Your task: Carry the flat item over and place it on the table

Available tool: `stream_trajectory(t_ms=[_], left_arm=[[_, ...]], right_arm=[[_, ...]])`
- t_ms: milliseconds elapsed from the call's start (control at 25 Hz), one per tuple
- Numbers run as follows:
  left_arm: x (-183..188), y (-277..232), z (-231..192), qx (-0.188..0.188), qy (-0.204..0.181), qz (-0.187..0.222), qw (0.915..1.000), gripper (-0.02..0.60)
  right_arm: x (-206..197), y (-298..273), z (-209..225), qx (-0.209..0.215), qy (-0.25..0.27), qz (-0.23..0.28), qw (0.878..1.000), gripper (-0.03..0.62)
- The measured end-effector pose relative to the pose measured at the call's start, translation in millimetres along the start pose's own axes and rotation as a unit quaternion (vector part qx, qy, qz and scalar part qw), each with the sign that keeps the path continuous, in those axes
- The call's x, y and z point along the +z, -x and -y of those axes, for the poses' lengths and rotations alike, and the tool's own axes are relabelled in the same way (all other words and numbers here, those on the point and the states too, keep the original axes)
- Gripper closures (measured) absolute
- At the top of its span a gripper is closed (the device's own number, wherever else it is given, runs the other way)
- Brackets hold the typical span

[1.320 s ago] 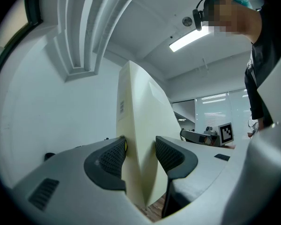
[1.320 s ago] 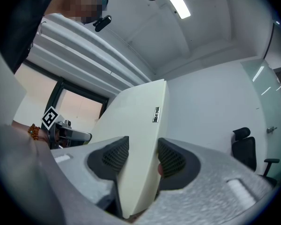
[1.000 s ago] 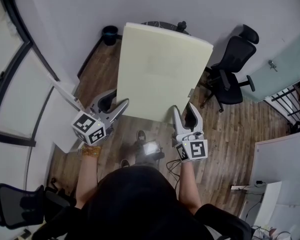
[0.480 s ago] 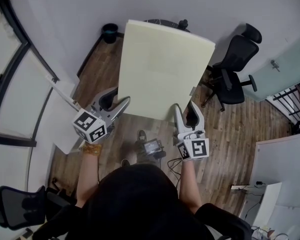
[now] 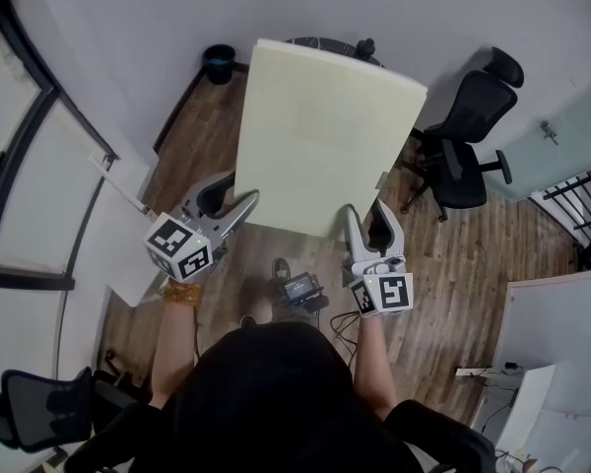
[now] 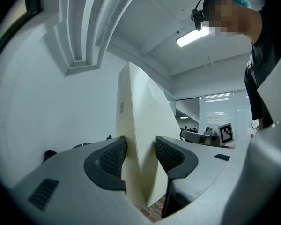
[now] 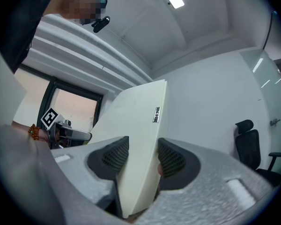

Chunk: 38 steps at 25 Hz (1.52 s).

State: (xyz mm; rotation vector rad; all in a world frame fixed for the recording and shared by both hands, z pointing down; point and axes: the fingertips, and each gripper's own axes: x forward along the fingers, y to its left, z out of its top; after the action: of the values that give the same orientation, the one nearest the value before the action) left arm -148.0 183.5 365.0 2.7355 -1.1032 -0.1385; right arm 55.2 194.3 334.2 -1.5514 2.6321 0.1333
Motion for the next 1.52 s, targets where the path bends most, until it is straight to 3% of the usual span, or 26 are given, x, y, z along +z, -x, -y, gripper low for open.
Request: stream_trajectory(t_ms=[920,1120,1520], left_arm=[[-1.9,-114.5,-25.6,0.002,0.019,-0.021,0.9996,0.383],[-1.6,-148.6,-33.8,0.008,0.012,-0.025,0.9996,0.382],[-12.5,-174.5,-42.6,0.007,0.003,-0.028,0.9996,0.382]], right_arm=[[-13.2,-54.1,104.9,0.006,-0.013,-0.004,1.0,0.401],[-23.2,-70.9,137.1,0.005,-0.023,-0.006,1.0,0.401],[-37.4,-83.8,161.0,0.011,-0.022,-0.001,1.0,0.401]])
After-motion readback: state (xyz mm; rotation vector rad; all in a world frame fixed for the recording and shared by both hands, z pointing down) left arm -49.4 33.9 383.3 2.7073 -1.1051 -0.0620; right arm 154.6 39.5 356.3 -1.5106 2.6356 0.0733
